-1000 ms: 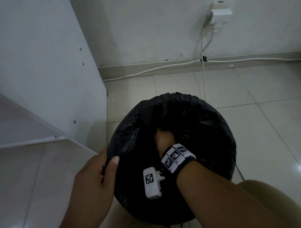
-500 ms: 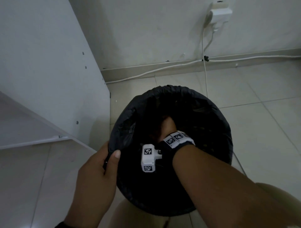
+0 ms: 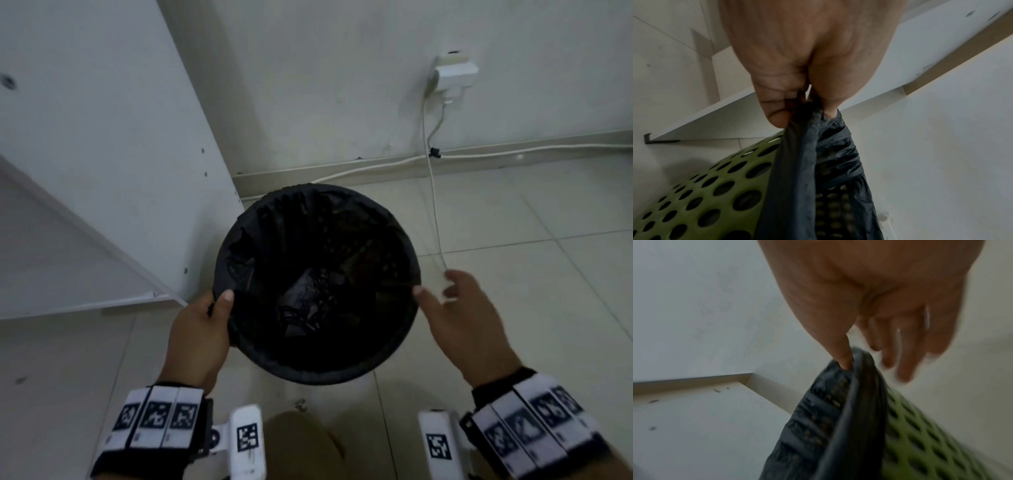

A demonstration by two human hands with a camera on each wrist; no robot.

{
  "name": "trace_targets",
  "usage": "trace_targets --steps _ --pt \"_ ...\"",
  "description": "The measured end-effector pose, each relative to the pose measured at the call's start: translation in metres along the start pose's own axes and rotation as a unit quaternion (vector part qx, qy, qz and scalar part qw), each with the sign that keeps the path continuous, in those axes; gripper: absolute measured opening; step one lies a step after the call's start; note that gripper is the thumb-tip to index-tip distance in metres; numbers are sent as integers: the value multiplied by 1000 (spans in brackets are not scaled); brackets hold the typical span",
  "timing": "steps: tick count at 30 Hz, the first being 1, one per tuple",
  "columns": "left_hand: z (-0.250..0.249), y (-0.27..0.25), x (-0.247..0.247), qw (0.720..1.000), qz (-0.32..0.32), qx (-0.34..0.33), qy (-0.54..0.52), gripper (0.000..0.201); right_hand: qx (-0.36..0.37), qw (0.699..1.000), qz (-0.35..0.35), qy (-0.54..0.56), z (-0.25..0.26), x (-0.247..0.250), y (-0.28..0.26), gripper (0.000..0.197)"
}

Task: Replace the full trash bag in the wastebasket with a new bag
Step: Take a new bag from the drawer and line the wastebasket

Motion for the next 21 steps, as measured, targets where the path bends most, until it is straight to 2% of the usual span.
trace_targets --steps 2,4,9,14,21 --pt "2 0 -2 998 2 27 -52 34 -11 995 91 41 -14 -17 -6 53" --pt "2 -4 -4 995 12 46 -84 33 8 988 120 98 -18 -25 -13 43" --pt "5 -17 -5 989 4 69 -132 32 9 980 115 164 -13 -27 -11 36" --pt "11 -44 -11 966 15 103 -235 20 14 978 104 180 -16 -30 -4 41" --pt "13 -35 -11 977 -4 67 -202 26 34 979 85 181 -20 -41 3 41"
Point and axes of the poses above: each hand's wrist, its own y-axis towards the middle knuckle, its own x-axis out of the back of the hand, z = x × y, the point moved 5 cm from there along y, towards the middle knuckle, and after that the axes turned 1 degree about z, right-handed, at the moved point
